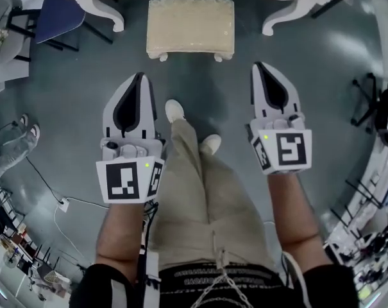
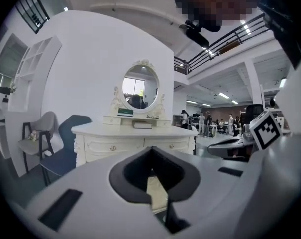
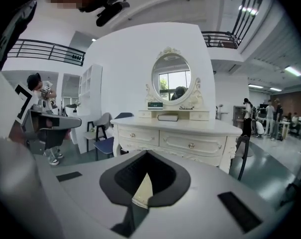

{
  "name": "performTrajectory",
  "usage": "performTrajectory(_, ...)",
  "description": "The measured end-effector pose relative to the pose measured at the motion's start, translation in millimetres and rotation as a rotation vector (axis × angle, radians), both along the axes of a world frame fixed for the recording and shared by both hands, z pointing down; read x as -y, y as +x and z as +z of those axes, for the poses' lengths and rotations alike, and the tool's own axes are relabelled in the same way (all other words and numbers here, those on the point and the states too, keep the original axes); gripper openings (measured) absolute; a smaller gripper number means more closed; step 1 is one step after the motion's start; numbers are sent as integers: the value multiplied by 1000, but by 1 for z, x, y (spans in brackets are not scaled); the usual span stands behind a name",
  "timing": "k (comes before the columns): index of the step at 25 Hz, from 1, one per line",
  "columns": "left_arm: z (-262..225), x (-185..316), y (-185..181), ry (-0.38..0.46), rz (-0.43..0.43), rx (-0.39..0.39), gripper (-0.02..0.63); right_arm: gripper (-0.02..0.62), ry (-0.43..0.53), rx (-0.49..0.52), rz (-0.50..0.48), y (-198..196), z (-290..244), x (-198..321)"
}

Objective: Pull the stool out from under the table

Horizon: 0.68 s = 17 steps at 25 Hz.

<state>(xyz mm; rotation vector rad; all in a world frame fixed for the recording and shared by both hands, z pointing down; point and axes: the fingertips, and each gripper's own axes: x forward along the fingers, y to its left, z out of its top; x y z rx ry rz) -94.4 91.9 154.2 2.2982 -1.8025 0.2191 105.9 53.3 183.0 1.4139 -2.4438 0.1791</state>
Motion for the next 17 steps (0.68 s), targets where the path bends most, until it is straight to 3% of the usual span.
performTrajectory(5,-27,-3,18,42,47,108,3,2,24,29,-18,-7,-34,-12)
performTrajectory(11,-13,12,29,-2,76,123,3,2,3,-7,-79,-8,-19,-8)
performTrajectory(17,12,31,37,-44,101,133,3,2,-23,-9,-71,-3,0,6)
